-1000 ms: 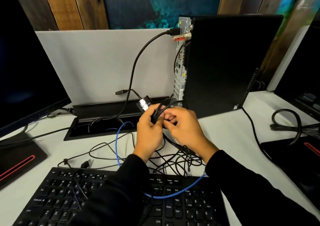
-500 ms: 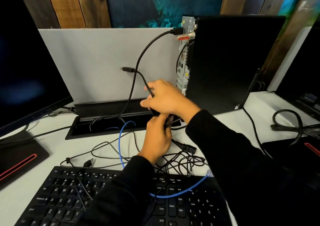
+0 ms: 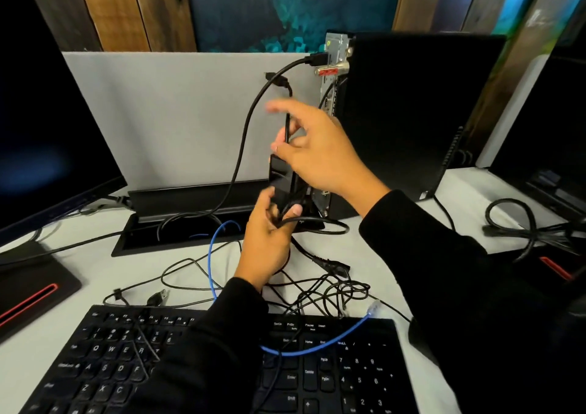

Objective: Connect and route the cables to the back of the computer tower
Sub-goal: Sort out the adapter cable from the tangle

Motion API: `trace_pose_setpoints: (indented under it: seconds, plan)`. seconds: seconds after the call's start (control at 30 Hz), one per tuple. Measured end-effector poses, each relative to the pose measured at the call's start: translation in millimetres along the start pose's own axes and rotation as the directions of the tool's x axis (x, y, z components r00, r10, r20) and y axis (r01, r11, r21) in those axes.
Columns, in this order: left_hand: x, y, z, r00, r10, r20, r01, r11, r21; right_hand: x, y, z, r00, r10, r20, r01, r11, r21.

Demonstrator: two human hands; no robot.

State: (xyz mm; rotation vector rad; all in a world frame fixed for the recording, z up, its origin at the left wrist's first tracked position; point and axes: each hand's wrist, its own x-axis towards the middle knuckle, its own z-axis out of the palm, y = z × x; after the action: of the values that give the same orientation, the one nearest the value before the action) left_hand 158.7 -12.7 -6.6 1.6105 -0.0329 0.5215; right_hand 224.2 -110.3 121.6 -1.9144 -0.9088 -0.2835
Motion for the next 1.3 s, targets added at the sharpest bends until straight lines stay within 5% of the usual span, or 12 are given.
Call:
trace_pose_setpoints:
  seconds: [0.1, 0.3, 0.4, 0.5, 0.6, 0.77, 0.87, 1.0, 1.17, 1.3]
  plan:
    - [0.8, 0.7, -3.8, 0.999, -0.036, -0.024, 0.036, 0.999, 0.021, 2.4, -7.2, 1.3, 1.000, 0.013, -0.002, -0.013, 1.000, -0.002]
    - [6.9, -6.7, -14.7, 0.986, -0.159, -0.053, 0.149, 0.976, -0.157, -3.6, -18.4, 0.7, 0.976, 0.161, 0.149, -0.205, 0.911, 0.358]
    - [10.3, -8.0, -12.8, 0.965, -0.231, -0.121, 0.201, 0.955, -0.219, -1.2, -8.2, -6.1, 0.992, 0.103, 0.070, -0.098, 0.992, -0.082]
    - [13.5, -10.9, -14.9, 0.943, -0.286, -0.168, 0.244, 0.942, -0.231, -7.0, -11.6, -12.8, 0.993, 0.028, 0.112, 0.039, 0.837, -0.546]
    - [14.8, -16.3, -18.2, 0.953, -0.250, -0.170, 0.223, 0.961, -0.161, -16.7, -25.3, -15.0, 0.977, -0.061, 0.206, 0.196, 0.646, -0.738]
    - [15.4, -21.2, -21.1, 0.949, -0.261, -0.175, 0.222, 0.951, -0.213, -32.6, -19.2, -4.7, 0.882, 0.143, 0.448, 0.234, 0.693, -0.682]
    - [14.7, -16.7, -19.8, 0.952, -0.273, -0.139, 0.229, 0.936, -0.269, -32.8, 7.6, 3.3, 0.890, 0.170, 0.424, 0.110, 0.820, -0.562]
    - [15.6, -9.0, -21.2, 0.966, -0.253, 0.043, 0.253, 0.910, -0.329, -17.4, 32.7, -3.1, 0.893, 0.160, 0.421, -0.096, 0.981, -0.169]
    - [15.3, -10.3, -25.1, 0.954, -0.207, 0.216, 0.276, 0.890, -0.362, -2.1, 45.4, -10.0, 0.893, 0.201, 0.404, -0.149, 0.977, -0.155]
    - [17.5, -17.0, -29.8, 0.977, -0.160, 0.142, 0.198, 0.927, -0.320, 3.9, 49.6, -4.2, 0.930, 0.175, 0.324, -0.119, 0.976, -0.185]
